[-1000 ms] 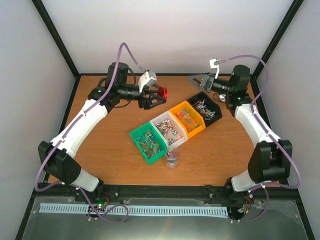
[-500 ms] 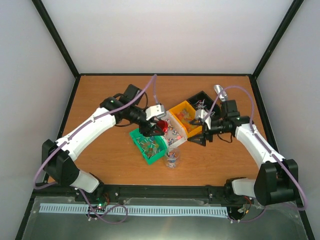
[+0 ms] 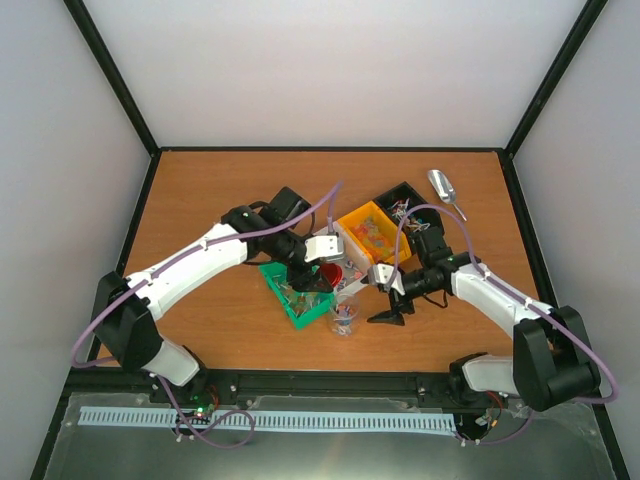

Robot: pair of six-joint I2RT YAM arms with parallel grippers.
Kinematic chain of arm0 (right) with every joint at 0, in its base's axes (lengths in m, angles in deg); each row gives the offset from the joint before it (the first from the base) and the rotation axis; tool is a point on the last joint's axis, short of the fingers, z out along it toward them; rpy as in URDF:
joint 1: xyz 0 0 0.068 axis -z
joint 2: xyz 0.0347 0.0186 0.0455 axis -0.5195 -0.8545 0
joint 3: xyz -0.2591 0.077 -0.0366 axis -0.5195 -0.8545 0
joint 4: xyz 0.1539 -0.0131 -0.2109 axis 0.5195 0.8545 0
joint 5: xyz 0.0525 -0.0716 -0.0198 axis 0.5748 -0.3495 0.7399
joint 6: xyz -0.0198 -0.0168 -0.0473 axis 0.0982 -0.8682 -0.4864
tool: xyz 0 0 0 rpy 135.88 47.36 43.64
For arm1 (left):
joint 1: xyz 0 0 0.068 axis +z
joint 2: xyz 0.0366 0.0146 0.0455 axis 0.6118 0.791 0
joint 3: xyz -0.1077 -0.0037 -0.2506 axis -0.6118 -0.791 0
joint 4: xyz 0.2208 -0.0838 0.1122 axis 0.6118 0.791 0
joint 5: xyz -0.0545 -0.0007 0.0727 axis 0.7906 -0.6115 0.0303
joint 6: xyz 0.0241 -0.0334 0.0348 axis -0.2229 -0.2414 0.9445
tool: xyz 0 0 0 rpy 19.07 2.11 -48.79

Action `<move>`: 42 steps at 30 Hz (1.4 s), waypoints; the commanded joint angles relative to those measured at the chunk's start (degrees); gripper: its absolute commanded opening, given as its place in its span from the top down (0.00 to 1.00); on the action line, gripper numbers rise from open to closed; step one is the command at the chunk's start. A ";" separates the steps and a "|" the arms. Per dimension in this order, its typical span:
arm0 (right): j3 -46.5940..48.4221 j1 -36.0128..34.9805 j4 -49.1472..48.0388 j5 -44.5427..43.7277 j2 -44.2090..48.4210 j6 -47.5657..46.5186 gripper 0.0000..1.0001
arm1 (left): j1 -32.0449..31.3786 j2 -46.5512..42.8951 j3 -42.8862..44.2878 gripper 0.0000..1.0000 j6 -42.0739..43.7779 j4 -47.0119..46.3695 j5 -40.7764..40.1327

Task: Pack the candies

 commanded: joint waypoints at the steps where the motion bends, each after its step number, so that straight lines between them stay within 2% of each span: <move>1: -0.26 -2.21 -4.63 -2.89 -0.22 -0.89 0.00 | -0.85 0.28 -1.10 0.44 2.75 0.44 -1.41; 7: 1.37 -3.16 -5.65 0.05 0.14 8.44 0.00 | -0.85 0.14 -1.57 0.44 2.25 0.27 -1.66; 11: 0.43 -5.02 -4.45 -3.72 0.60 7.07 0.00 | -0.83 0.15 -1.40 0.44 2.10 0.08 -1.75; 16: 0.47 -7.69 -7.53 -6.04 -0.05 9.79 0.00 | -0.85 0.37 -1.84 0.44 2.34 0.51 -1.06; 19: 0.95 -9.56 -10.37 -5.86 -1.43 12.23 0.03 | -0.85 -0.09 -2.13 0.44 2.45 1.64 -0.79; 24: 1.64 -14.12 -10.44 -9.86 -2.92 11.13 0.11 | -0.78 -2.52 -3.92 0.45 2.70 2.98 -1.67; 31: 1.96 -17.16 -16.32 -9.29 -4.80 16.13 0.27 | -0.01 -5.23 -5.57 0.47 3.34 4.80 -1.48; 42: -0.11 -22.30 -29.88 -9.65 -8.95 22.81 0.28 | 1.88 -10.24 -9.05 0.48 6.89 9.22 -2.99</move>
